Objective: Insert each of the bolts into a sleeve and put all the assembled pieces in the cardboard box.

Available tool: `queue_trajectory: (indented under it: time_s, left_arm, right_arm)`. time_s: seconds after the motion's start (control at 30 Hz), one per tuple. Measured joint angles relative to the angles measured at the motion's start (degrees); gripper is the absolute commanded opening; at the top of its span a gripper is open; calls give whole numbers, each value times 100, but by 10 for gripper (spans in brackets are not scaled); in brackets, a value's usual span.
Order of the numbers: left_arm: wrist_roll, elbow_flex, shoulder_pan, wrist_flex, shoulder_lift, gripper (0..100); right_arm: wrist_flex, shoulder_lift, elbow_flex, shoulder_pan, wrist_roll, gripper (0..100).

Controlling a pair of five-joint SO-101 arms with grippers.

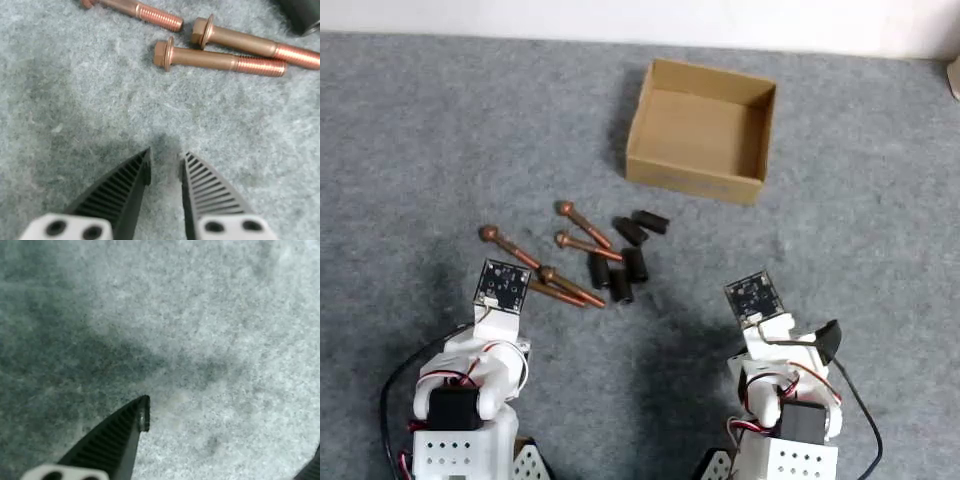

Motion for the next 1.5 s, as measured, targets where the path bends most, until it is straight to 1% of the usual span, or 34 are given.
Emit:
queue_trajectory:
  time_s: [0.83,0.97,1.1,1.13,1.23,1.3,1.37,1.4,1.5]
  left_arm:
    - [0,0,0,0,0,107]
    - [0,0,211,0,0,107]
    - [0,0,237,-62,0,107]
    - [0,0,123,-193,0,108]
    - [-70,0,-563,-695,0,105]
    - [-545,0,-914,-1073,0,107]
    - [-1152,-9,-1143,-1257,0,108]
    - [-1336,-88,-1196,-1284,0,108]
    - [-1530,-598,-1257,-1292,0,108]
  right_arm:
    - [0,0,0,0,0,464]
    - [0,0,0,0,0,464]
    - [0,0,0,0,0,464]
    - [0,0,0,0,0,464]
    - [0,0,0,0,0,464]
    - [0,0,0,0,0,464]
    - [0,0,0,0,0,464]
    - [0,0,0,0,0,464]
    - [0,0,0,0,0,464]
